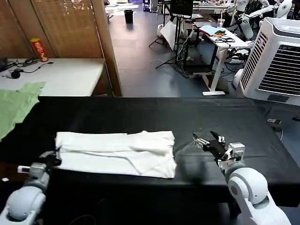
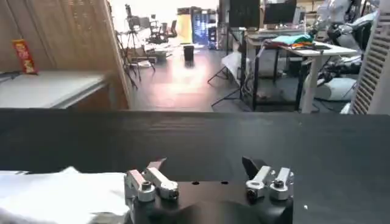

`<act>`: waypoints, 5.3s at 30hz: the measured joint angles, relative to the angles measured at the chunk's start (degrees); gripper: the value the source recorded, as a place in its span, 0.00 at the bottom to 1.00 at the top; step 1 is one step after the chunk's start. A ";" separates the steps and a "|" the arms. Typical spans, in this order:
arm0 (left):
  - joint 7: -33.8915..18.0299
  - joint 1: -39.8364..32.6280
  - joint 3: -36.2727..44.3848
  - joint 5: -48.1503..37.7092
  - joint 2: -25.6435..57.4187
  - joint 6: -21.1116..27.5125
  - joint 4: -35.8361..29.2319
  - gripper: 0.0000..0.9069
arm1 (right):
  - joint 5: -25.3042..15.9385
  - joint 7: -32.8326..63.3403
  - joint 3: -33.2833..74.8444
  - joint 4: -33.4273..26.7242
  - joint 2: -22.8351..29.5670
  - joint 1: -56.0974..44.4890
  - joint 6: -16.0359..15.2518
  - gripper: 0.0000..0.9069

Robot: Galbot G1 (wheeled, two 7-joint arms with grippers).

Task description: Fold and organize the clothes.

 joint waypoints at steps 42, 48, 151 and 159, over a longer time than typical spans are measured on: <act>-5.02 -14.48 35.83 -21.77 -24.66 6.92 -10.36 0.97 | -11.03 -3.42 2.96 0.19 5.20 -7.23 3.88 0.97; -3.38 -14.53 36.13 -17.73 -26.68 5.45 -7.92 0.97 | -11.06 -4.86 1.61 -0.47 4.66 -6.27 5.62 0.97; -0.94 -5.69 15.88 -31.00 -23.73 1.14 -4.85 0.80 | -3.15 -7.11 -5.95 -5.42 7.93 4.81 6.95 0.97; -0.90 -6.28 16.19 -34.94 -25.19 1.51 -3.06 0.16 | -3.22 -7.08 -5.03 -2.04 7.92 3.42 6.91 0.97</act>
